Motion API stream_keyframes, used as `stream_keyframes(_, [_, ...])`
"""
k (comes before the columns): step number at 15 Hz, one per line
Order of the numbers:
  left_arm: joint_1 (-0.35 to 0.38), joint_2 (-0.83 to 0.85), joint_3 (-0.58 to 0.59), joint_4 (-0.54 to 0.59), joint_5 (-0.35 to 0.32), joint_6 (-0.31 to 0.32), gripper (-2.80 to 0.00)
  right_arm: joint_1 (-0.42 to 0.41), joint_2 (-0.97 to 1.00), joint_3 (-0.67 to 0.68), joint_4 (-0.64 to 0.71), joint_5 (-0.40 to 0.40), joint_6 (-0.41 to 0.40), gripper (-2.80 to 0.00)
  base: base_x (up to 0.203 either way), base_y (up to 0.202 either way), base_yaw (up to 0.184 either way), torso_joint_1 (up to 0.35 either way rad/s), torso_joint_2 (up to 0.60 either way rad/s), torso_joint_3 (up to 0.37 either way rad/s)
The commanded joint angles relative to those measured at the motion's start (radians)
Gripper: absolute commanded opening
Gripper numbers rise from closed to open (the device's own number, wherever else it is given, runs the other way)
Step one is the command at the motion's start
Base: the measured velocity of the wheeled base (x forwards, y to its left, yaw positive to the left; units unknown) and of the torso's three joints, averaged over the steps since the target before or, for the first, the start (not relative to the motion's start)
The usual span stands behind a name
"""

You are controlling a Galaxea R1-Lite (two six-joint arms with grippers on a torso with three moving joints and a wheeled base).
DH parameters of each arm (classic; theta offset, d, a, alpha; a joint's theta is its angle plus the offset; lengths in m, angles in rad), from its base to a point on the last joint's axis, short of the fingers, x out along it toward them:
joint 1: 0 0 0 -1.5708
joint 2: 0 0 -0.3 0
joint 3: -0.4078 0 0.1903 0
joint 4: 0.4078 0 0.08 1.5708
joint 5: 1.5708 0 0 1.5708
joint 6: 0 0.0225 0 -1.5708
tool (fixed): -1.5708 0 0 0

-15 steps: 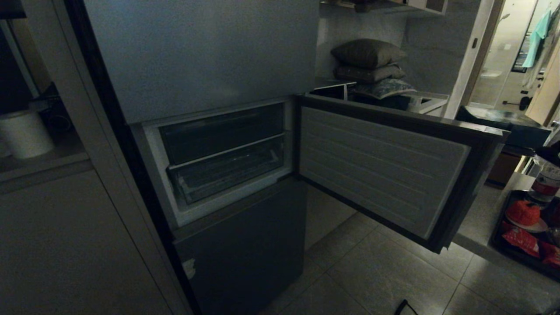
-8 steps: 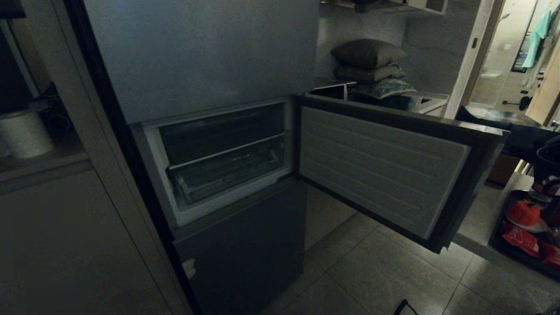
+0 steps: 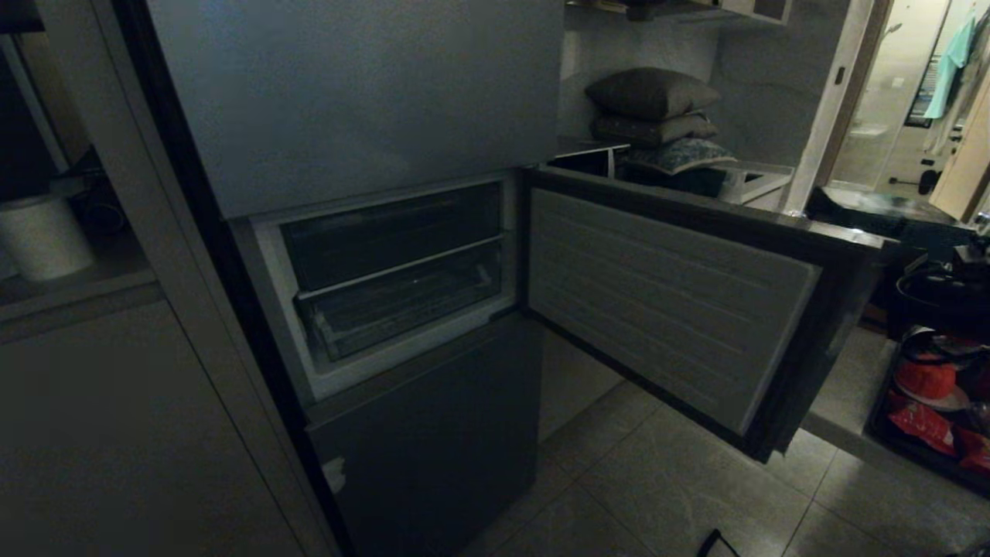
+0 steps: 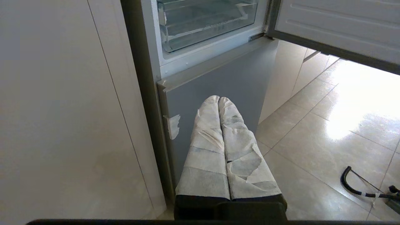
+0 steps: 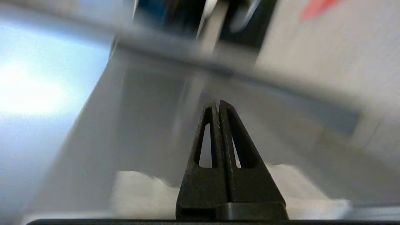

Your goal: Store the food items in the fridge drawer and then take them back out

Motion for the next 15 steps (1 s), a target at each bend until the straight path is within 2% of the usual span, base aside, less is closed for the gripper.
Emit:
stream_keyframes(1, [0.0, 0.0, 0.0, 0.0, 0.0, -0.001, -2.8, 0.009, -0.186, 0.116, -0.003, 0.1, 0.006, -2.8, 0.0, 0.0, 0.0, 0.0, 0.0, 0.0])
stream_keyframes(4, [0.0, 0.0, 0.0, 0.0, 0.0, -0.001, -2.8, 0.002, -0.499, 0.295, 0.007, 0.223, 0.008, -2.8, 0.0, 0.0, 0.0, 0.0, 0.0, 0.0])
stream_keyframes(5, [0.0, 0.0, 0.0, 0.0, 0.0, -0.001, -2.8, -0.033, -0.569, 0.33, 0.014, 0.243, 0.006, -2.8, 0.0, 0.0, 0.0, 0.0, 0.0, 0.0])
stream_keyframes(7, [0.0, 0.0, 0.0, 0.0, 0.0, -0.001, -2.8, -0.089, -0.612, 0.342, 0.023, 0.247, 0.0, -2.8, 0.0, 0.0, 0.0, 0.0, 0.0, 0.0])
stream_keyframes(9, [0.0, 0.0, 0.0, 0.0, 0.0, -0.001, -2.8, -0.112, -0.523, 0.323, 0.046, 0.201, -0.021, -2.8, 0.0, 0.0, 0.0, 0.0, 0.0, 0.0])
stream_keyframes(10, [0.0, 0.0, 0.0, 0.0, 0.0, -0.001, -2.8, -0.099, -0.453, 0.298, 0.082, 0.141, -0.058, -2.8, 0.0, 0.0, 0.0, 0.0, 0.0, 0.0])
stream_keyframes(11, [0.0, 0.0, 0.0, 0.0, 0.0, -0.001, -2.8, -0.045, -0.384, 0.265, 0.134, 0.005, -0.13, -2.8, 0.0, 0.0, 0.0, 0.0, 0.0, 0.0])
stream_keyframes(12, [0.0, 0.001, 0.0, 0.0, 0.0, -0.001, -2.8, 0.038, -0.315, 0.243, 0.166, -0.194, -0.223, -2.8, 0.0, 0.0, 0.0, 0.0, 0.0, 0.0])
stream_keyframes(13, [0.0, 0.002, 0.0, 0.0, 0.0, -0.001, -2.8, 0.125, -0.248, 0.229, 0.173, -0.353, -0.304, -2.8, 0.0, 0.0, 0.0, 0.0, 0.0, 0.0])
stream_keyframes(14, [0.0, 0.001, 0.0, 0.0, 0.0, -0.001, -2.8, 0.221, -0.185, 0.218, 0.151, -0.471, -0.375, -2.8, 0.0, 0.0, 0.0, 0.0, 0.0, 0.0])
stream_keyframes(15, [0.0, 0.002, 0.0, 0.0, 0.0, -0.001, -2.8, 0.308, -0.137, 0.207, 0.104, -0.54, -0.425, -2.8, 0.0, 0.0, 0.0, 0.0, 0.0, 0.0])
